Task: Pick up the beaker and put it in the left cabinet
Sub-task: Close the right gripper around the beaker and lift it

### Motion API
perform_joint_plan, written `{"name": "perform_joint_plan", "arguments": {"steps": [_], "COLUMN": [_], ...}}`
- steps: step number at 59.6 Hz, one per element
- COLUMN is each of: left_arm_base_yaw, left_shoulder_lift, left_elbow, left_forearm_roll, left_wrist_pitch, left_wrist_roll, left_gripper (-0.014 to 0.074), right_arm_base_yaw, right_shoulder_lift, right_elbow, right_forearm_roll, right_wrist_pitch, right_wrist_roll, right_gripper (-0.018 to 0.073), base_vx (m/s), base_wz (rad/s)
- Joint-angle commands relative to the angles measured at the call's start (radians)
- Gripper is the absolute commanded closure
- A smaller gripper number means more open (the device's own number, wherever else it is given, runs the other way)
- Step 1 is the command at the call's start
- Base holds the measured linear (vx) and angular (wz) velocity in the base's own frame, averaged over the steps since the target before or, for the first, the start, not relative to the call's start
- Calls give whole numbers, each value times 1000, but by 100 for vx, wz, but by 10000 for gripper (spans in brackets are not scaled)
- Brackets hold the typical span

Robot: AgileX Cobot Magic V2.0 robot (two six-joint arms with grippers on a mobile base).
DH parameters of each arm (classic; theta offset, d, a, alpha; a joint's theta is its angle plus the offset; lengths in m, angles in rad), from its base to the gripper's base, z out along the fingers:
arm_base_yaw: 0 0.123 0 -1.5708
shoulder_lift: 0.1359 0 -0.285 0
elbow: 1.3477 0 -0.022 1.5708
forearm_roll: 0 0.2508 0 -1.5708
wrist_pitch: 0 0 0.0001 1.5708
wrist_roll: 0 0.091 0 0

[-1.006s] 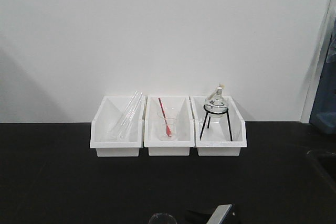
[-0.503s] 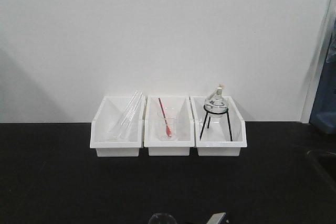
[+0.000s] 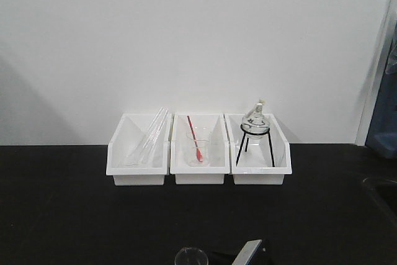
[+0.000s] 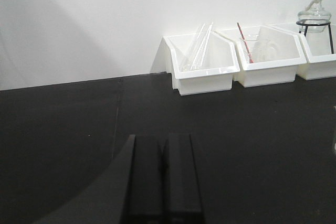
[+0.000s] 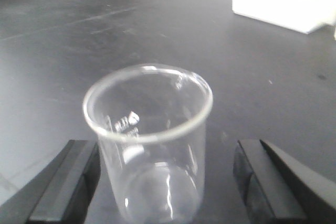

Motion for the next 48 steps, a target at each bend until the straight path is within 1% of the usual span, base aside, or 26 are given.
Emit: {"name": "perform_joint_plan", "arguments": {"steps": [1, 19, 24, 36, 44, 48], "left_arm_base_yaw": [-6, -6, -6, -6, -6, -6], "left_shoulder_lift": [-19, -19, -19, -19, -19, -19], "left_elbow": [15, 15, 15, 15, 15, 15], "left_forearm_roll": [-3, -3, -3, -3, -3, -3], "left_wrist_pitch": [-89, -89, -89, -89, -89, -89], "left_wrist_roll": [-3, -3, -3, -3, -3, -3], "left_gripper": [604, 604, 604, 604, 604, 604], "right_arm_base_yaw": [0, 0, 2, 47, 77, 86], "right_shoulder_lift": [-43, 20, 31, 45, 61, 70], "right_elbow": [-27, -87, -106, -162, -194, -199], "right_forearm_roll": [8, 0, -7, 4, 39, 89], "right_wrist_pitch": [-207, -208, -208, -203, -189, -182], "right_wrist_roll": [7, 78, 83, 79, 80, 79], "right_gripper": [-15, -15, -15, -15, -13, 7], "base_vx": [0, 0, 0, 0, 0, 0], "base_wz": [0, 0, 0, 0, 0, 0]}}
